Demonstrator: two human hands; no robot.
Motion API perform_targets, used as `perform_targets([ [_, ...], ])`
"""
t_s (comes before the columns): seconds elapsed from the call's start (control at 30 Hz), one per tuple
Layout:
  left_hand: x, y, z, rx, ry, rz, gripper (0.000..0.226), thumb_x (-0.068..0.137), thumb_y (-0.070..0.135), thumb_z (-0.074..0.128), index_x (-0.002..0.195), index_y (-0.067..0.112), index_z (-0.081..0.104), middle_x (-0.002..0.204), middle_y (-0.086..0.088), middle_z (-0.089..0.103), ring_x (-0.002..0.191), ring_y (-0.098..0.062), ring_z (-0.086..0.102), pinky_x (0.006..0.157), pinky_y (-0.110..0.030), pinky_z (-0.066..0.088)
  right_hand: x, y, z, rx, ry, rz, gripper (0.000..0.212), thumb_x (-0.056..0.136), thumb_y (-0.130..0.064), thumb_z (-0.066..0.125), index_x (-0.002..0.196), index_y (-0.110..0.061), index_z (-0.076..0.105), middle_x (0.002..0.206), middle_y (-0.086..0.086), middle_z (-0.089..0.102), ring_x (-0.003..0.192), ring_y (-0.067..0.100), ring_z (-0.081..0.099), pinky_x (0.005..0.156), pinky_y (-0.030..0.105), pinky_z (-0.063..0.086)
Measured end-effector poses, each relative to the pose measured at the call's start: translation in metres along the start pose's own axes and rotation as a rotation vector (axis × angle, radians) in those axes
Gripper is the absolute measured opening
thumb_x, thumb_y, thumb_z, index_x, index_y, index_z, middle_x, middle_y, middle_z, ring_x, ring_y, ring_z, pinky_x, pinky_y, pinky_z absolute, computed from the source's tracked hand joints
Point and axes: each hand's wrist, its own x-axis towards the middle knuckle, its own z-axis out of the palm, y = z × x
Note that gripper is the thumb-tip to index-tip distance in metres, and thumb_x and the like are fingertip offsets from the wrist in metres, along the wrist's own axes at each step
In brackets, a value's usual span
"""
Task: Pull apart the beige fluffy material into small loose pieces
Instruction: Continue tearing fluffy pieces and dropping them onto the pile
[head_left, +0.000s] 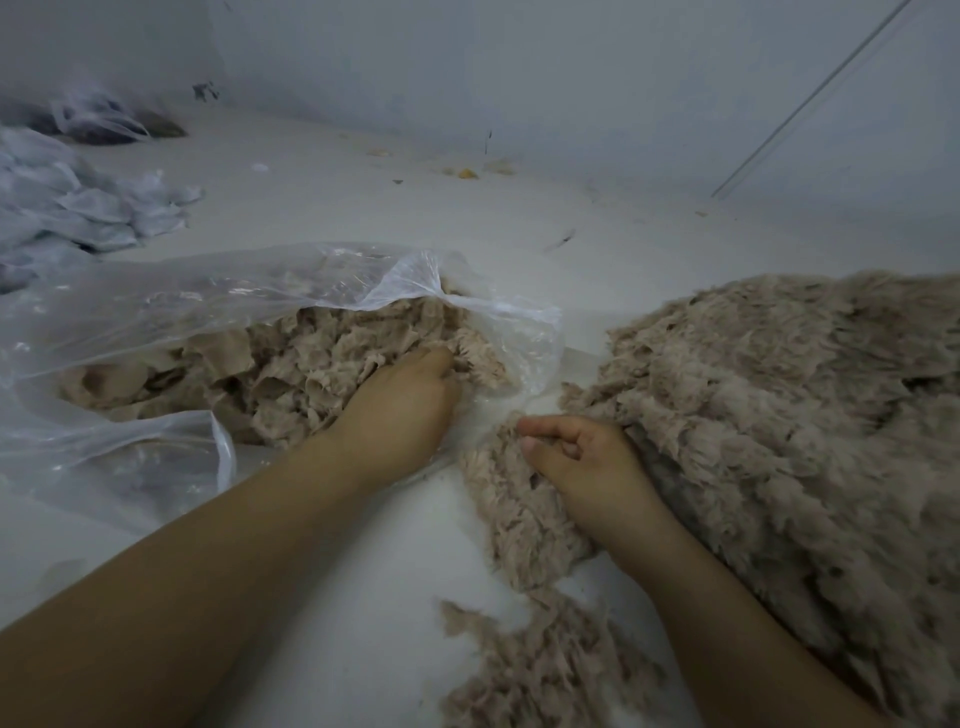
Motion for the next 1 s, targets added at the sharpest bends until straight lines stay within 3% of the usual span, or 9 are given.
perform_targets([
  [0.17,-0.003,0.011,0.007,-0.043,0.114,0.044,0.012,0.072,0.003,0.07,0.074,0.005,0.059,0.081,-0.014,0.056,0.077,-0.035,0.056,0.061,-0.041,0.047,0.001,-0.002,0.001,-0.101,-0.11,-0.012,0.04,0.091,-0.02,0.066,0.128,-0.033,0.063,0.043,-0.018,0.047,0.039,-0.001,0.037,0.043,0.014,0.036],
  [0.27,-0.003,0.018,0.008,-0.119,0.126,0.09,0.01,0.071,0.002,0.065,0.07,0.007,0.056,0.077,-0.013,0.053,0.072,-0.034,0.054,0.058,-0.042,0.047,0.004,-0.005,0.006,-0.359,-0.146,-0.087,0.048,0.087,-0.031,0.067,0.133,-0.039,0.057,0.042,-0.028,0.047,0.039,-0.006,0.046,0.042,0.005,0.03],
  [0.33,-0.001,0.022,0.007,-0.134,0.115,0.097,0.015,0.067,-0.001,0.064,0.068,0.009,0.053,0.076,-0.012,0.051,0.07,-0.033,0.053,0.055,-0.041,0.046,0.003,-0.009,0.007,-0.509,-0.16,-0.126,0.048,0.083,-0.043,0.064,0.131,-0.038,0.059,0.053,-0.027,0.055,0.049,-0.008,0.051,0.047,0.007,0.035],
  [0.4,0.0,0.021,0.007,-0.119,0.085,0.094,0.016,0.067,-0.002,0.066,0.071,0.008,0.055,0.078,-0.012,0.051,0.074,-0.034,0.053,0.056,-0.042,0.046,0.003,-0.009,0.006,-0.57,-0.164,-0.112,0.055,0.079,-0.051,0.059,0.132,-0.036,0.058,0.088,-0.023,0.07,0.078,-0.005,0.061,0.07,0.018,0.052],
  [0.43,0.0,0.02,0.007,-0.103,0.072,0.085,0.012,0.069,-0.001,0.065,0.074,0.007,0.057,0.081,-0.013,0.052,0.077,-0.034,0.054,0.057,-0.042,0.045,0.004,-0.008,0.005,-0.587,-0.156,-0.103,0.058,0.079,-0.053,0.059,0.134,-0.035,0.057,0.109,-0.018,0.07,0.094,0.002,0.064,0.083,0.022,0.053],
  [0.5,0.001,0.014,0.006,-0.059,0.058,0.049,0.008,0.075,0.003,0.061,0.082,0.007,0.062,0.088,-0.013,0.054,0.085,-0.034,0.055,0.061,-0.039,0.043,0.005,-0.007,0.004,-0.588,-0.146,-0.089,0.059,0.082,-0.053,0.062,0.137,-0.032,0.054,0.127,-0.015,0.064,0.108,0.006,0.062,0.091,0.02,0.049],
  [0.67,0.005,-0.006,-0.004,0.024,-0.07,-0.032,0.021,0.074,0.017,0.069,0.094,0.011,0.066,0.101,-0.009,0.056,0.097,-0.03,0.055,0.076,-0.037,0.048,0.006,-0.003,0.002,-0.5,-0.14,-0.061,0.063,0.075,-0.058,0.06,0.133,-0.032,0.058,0.129,-0.018,0.062,0.109,0.001,0.061,0.091,0.02,0.049],
  [0.83,0.005,-0.036,-0.008,0.145,-0.114,-0.109,0.03,0.084,0.004,0.05,0.109,0.007,0.066,0.114,-0.013,0.057,0.107,-0.031,0.053,0.09,-0.038,0.045,0.007,-0.001,0.003,-0.422,-0.14,-0.026,0.07,0.068,-0.065,0.059,0.131,-0.037,0.057,0.133,-0.017,0.06,0.117,0.003,0.059,0.104,0.029,0.047],
  [1.0,0.004,-0.037,-0.003,0.2,-0.139,-0.109,0.029,0.09,0.009,0.048,0.117,0.01,0.056,0.121,-0.013,0.046,0.116,-0.029,0.036,0.094,-0.041,0.035,0.007,0.001,0.003,-0.379,-0.148,-0.01,0.073,0.062,-0.069,0.058,0.13,-0.04,0.057,0.13,-0.014,0.062,0.1,0.0,0.062,0.096,0.026,0.05],
])
